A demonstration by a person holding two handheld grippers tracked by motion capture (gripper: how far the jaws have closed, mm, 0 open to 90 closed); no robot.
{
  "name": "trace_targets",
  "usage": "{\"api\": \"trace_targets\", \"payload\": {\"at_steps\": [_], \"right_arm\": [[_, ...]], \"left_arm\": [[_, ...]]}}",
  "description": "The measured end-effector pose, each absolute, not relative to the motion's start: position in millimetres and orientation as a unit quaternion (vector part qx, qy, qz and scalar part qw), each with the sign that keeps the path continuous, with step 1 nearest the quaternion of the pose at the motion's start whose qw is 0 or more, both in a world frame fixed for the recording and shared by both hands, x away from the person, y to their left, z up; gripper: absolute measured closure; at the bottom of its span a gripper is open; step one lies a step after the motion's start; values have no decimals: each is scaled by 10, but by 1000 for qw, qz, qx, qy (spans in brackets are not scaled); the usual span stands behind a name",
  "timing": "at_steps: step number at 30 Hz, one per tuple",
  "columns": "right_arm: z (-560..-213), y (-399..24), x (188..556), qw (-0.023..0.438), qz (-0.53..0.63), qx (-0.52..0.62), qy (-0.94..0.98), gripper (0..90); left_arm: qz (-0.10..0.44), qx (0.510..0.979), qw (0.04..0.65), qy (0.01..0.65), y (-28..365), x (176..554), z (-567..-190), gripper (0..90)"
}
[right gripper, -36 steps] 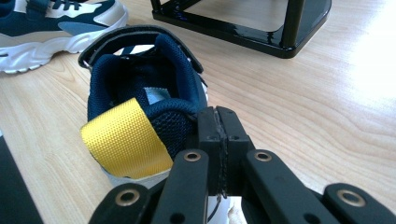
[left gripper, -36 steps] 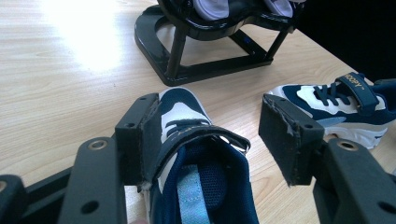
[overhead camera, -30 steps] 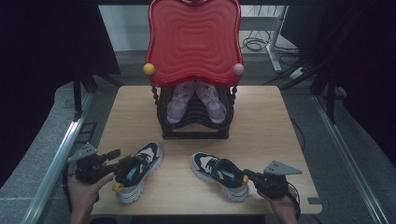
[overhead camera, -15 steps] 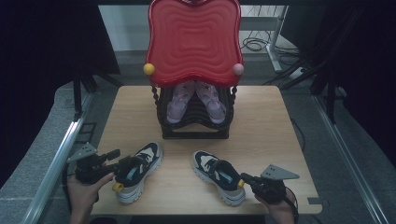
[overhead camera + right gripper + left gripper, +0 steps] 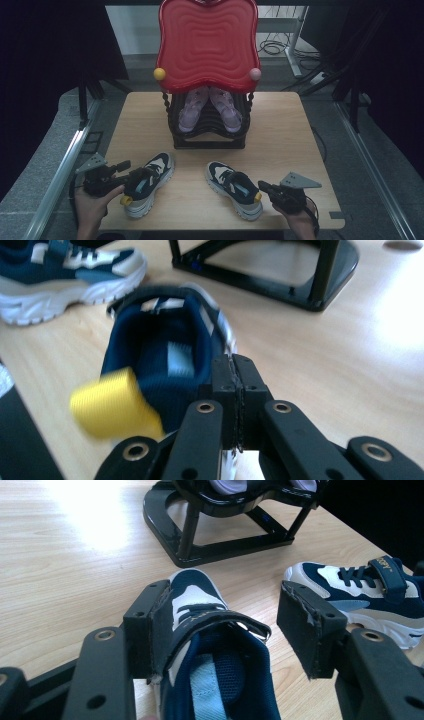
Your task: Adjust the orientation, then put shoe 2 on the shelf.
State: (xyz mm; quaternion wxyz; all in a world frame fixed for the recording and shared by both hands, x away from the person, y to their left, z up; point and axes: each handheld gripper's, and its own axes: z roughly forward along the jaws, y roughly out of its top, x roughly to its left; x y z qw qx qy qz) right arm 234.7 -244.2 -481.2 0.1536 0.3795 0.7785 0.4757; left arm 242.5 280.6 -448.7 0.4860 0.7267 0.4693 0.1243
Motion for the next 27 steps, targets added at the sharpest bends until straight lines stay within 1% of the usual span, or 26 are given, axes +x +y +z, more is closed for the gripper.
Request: {"api": "trace_targets", "payload": {"at_steps": [6, 11, 14, 15, 17, 19, 23, 27], "right_arm": [[-4603, -2356, 2520, 162, 500, 360, 771, 882], [-4557, -2270, 2580, 161, 501, 345, 777, 852], [-4581, -2263, 2594, 154, 506, 343, 777, 798], [-4586, -2263, 2597, 151, 506, 343, 777, 766], [-4591, -2254, 2598, 144, 505, 339, 780, 666], [-4593, -2251, 2594, 142, 507, 337, 780, 621], [-4595, -2276, 2594, 134, 514, 340, 776, 560], [-4588, -2301, 2604, 128, 518, 343, 773, 532]], "left_arm": [[125, 724, 488, 471, 2818, 2425, -4492, 397], [124, 728, 491, 462, 2843, 2418, -4505, 402], [123, 729, 492, 459, 2844, 2408, -4512, 404], [123, 729, 492, 460, 2848, 2405, -4514, 404], [124, 727, 492, 462, 2867, 2398, -4515, 404], [126, 724, 492, 467, 2892, 2395, -4511, 404], [126, 720, 494, 470, 2957, 2403, -4528, 404], [117, 715, 496, 479, 3044, 2400, -4587, 405]]}}
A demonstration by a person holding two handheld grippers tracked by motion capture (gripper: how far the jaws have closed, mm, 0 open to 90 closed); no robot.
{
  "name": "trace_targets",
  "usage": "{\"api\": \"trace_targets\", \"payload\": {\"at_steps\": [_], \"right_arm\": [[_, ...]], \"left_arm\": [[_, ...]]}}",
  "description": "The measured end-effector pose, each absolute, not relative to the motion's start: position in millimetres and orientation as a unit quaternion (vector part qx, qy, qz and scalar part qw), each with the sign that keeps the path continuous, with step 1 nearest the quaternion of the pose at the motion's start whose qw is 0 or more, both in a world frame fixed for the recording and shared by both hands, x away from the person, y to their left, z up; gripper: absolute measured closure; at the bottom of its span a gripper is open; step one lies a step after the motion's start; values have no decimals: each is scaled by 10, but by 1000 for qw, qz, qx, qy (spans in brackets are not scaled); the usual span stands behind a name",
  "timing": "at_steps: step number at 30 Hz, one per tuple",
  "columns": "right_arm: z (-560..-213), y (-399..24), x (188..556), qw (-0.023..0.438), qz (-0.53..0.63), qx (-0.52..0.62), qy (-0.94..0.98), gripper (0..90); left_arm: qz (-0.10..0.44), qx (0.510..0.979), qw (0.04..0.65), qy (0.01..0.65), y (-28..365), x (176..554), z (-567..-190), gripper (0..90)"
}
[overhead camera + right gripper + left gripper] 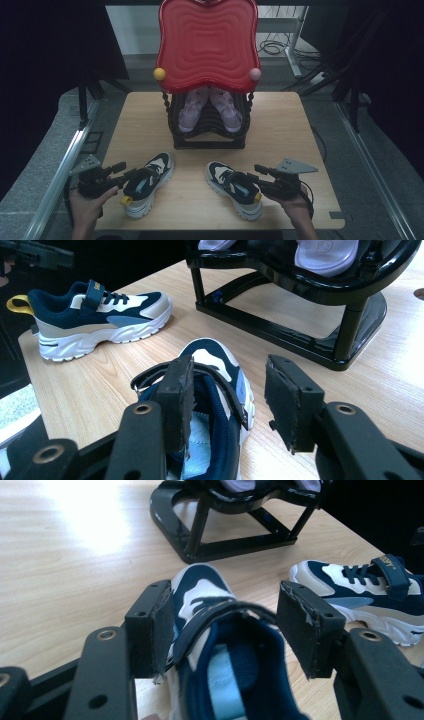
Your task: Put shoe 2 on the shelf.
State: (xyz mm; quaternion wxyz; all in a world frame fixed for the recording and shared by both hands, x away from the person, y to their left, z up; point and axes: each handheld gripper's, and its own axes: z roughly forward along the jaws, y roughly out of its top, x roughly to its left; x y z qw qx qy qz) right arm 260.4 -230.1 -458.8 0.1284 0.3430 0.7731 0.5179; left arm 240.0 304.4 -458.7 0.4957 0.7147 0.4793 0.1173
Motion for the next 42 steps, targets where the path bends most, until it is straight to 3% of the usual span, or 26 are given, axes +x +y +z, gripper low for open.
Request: {"api": "trace_targets", "payload": {"at_steps": [19, 30, 42], "right_arm": [[-4688, -2336, 2643, 104, 517, 365, 767, 504], [-4733, -2357, 2655, 98, 511, 376, 767, 504], [-4696, -2341, 2619, 99, 506, 360, 777, 462]], "left_arm": [[76, 739, 470, 477, 3116, 2535, -4838, 437], [41, 760, 456, 461, 3047, 2645, -4958, 519], [48, 767, 437, 468, 3019, 2683, -4958, 638]]}}
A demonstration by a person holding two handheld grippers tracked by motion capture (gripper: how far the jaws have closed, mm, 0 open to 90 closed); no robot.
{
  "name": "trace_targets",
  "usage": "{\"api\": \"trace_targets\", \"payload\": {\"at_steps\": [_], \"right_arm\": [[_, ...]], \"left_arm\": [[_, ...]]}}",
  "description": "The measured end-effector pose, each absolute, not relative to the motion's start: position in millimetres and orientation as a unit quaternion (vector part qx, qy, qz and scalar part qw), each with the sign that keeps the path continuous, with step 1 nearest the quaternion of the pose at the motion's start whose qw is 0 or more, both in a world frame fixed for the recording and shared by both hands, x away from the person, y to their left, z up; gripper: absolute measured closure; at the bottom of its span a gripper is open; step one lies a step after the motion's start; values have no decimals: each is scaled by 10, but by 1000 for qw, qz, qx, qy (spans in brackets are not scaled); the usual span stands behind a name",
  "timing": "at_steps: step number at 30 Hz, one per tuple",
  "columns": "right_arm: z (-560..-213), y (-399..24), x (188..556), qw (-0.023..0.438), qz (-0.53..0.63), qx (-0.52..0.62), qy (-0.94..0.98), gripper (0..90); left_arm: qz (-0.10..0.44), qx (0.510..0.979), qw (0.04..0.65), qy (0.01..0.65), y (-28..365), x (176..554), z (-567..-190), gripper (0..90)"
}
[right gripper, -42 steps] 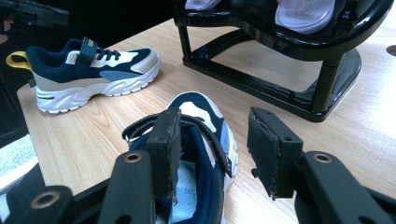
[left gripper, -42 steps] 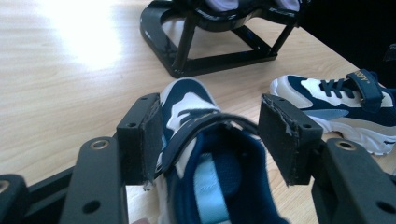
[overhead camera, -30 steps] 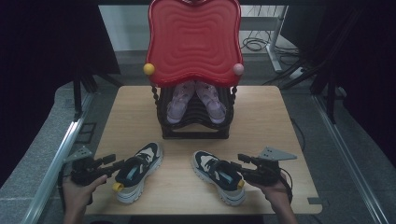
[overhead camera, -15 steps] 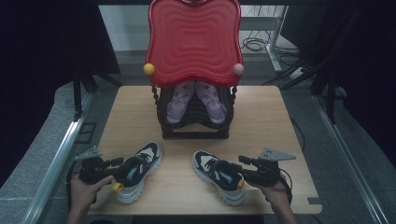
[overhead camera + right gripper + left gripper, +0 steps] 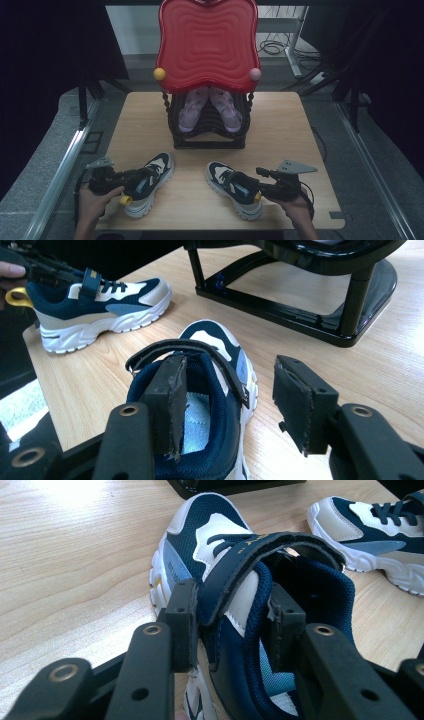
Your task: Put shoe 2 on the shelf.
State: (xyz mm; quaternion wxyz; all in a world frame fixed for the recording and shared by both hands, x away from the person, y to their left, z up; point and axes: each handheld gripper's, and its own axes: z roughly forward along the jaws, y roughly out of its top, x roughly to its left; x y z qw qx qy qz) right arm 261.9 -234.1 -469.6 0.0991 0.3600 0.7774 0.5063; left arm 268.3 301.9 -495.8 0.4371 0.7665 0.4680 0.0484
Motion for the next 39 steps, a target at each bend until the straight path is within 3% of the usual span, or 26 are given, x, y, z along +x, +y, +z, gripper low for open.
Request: {"api": "trace_targets", "payload": {"at_steps": [8, 23, 39], "right_arm": [[-4711, -2188, 2771, 66, 484, 326, 809, 431], [-4723, -2038, 2978, 24, 454, 319, 831, 517], [-4806, -2055, 3023, 10, 427, 334, 841, 584]], "left_arm": [[56, 765, 431, 476, 2993, 2665, -4949, 652], [72, 759, 424, 489, 2937, 2633, -4941, 661], [72, 758, 424, 491, 2937, 2633, -4940, 660]]}}
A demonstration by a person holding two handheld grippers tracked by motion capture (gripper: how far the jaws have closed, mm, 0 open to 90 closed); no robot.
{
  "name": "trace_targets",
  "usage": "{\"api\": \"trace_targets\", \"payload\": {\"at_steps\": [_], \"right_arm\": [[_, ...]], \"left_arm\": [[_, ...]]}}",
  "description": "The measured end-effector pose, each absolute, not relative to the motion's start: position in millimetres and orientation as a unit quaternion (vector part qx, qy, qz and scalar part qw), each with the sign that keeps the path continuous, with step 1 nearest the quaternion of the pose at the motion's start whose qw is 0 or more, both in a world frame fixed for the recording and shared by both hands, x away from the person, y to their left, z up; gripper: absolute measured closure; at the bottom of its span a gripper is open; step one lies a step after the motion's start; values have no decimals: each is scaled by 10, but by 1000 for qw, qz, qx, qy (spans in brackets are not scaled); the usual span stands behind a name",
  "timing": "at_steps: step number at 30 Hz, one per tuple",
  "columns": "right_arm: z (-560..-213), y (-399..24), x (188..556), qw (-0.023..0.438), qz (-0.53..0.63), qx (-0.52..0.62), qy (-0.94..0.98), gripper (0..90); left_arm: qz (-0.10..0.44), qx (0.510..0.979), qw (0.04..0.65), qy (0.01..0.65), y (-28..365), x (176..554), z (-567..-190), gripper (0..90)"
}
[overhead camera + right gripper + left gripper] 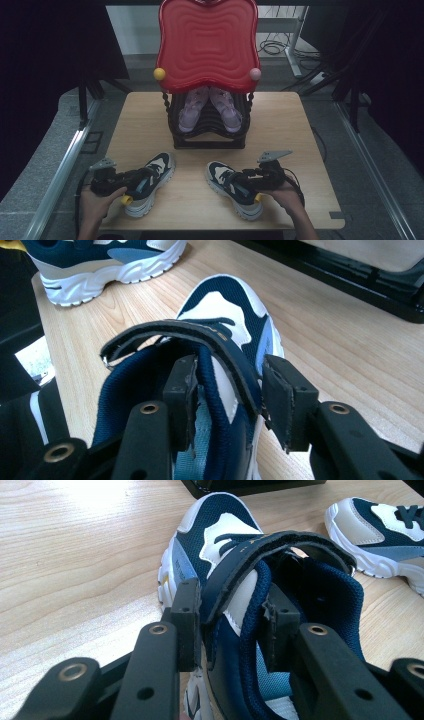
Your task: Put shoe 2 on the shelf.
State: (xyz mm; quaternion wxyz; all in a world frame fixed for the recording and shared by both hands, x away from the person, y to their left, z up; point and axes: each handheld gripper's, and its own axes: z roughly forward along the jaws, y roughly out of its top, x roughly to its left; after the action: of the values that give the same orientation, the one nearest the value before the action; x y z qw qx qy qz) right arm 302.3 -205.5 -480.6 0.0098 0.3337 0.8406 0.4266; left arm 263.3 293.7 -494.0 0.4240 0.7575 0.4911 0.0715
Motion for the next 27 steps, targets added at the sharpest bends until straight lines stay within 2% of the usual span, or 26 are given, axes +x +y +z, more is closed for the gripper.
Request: {"api": "trace_targets", "payload": {"at_steps": [7, 15, 27], "right_arm": [[-4829, -2056, 3039, 1, 423, 342, 839, 631], [-4808, -2039, 3009, 15, 419, 355, 836, 694], [-4772, -2085, 2929, 39, 439, 354, 825, 716]], "left_arm": [[75, 758, 422, 492, 2929, 2626, -4935, 669], [79, 755, 424, 494, 2908, 2626, -4938, 688], [88, 743, 443, 494, 2912, 2609, -4918, 713]]}}
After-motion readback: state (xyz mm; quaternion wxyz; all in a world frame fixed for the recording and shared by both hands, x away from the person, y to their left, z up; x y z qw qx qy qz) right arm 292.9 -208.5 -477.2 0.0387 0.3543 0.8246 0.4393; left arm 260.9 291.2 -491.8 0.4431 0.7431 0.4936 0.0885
